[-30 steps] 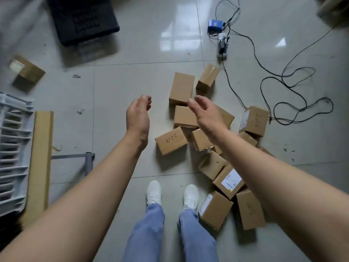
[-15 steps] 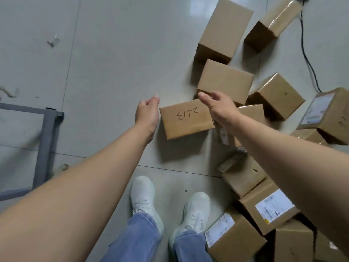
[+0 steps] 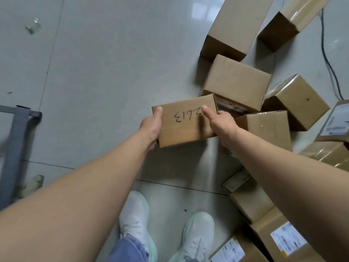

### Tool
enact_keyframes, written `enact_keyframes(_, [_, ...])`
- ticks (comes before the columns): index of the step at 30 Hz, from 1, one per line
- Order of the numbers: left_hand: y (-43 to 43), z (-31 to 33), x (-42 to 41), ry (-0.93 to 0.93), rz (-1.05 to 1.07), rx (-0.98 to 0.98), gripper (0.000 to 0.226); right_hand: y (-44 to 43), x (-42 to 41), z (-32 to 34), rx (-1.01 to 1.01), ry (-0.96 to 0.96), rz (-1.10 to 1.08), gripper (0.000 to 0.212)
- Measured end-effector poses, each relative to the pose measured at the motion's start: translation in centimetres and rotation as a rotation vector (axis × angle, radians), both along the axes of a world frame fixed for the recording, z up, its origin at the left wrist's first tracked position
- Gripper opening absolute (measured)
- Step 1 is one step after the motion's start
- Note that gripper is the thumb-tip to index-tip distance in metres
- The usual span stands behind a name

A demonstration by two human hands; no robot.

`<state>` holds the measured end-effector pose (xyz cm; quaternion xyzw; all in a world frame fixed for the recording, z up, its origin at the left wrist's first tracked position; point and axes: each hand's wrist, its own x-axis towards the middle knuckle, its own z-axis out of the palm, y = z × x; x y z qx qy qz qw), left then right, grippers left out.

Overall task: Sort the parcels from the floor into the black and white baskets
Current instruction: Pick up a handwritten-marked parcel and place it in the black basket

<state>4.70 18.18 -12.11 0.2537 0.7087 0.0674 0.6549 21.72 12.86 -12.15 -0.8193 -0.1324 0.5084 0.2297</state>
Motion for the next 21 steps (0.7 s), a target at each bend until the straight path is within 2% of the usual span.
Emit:
enact_keyframes(3, [1.7, 4.5, -0.8, 0.025, -0.025, 0.044, 0.035, 1.1, -0.7, 3.9, 0.057, 0.022, -0.019, 0.064])
enact_keyframes(7, [4.0, 14.0, -2.0, 0.043, -0.044, 0.092, 0.036, 2.9, -2.1, 13.4, 0.114, 0.045, -0.033, 0.062])
enact_keyframes(11, [6.4, 26.1, -2.4, 0.017, 0.011, 0.167, 0.036, 5.6, -2.6, 25.7, 0.192, 0.025, -0.004, 0.066])
enact_keyframes(14, [8.4, 35.5, -2.4, -0.005, 0.031, 0.238, 0.039, 7.8, -3.0, 35.7, 0.270, -0.073, 0.012, 0.065])
enact_keyframes(21, [12.0, 56.5, -3.4, -0.046, 0.120, 0.459, 0.047, 12.2, -4.1, 57.1, 0.517, -0.254, 0.018, 0.050])
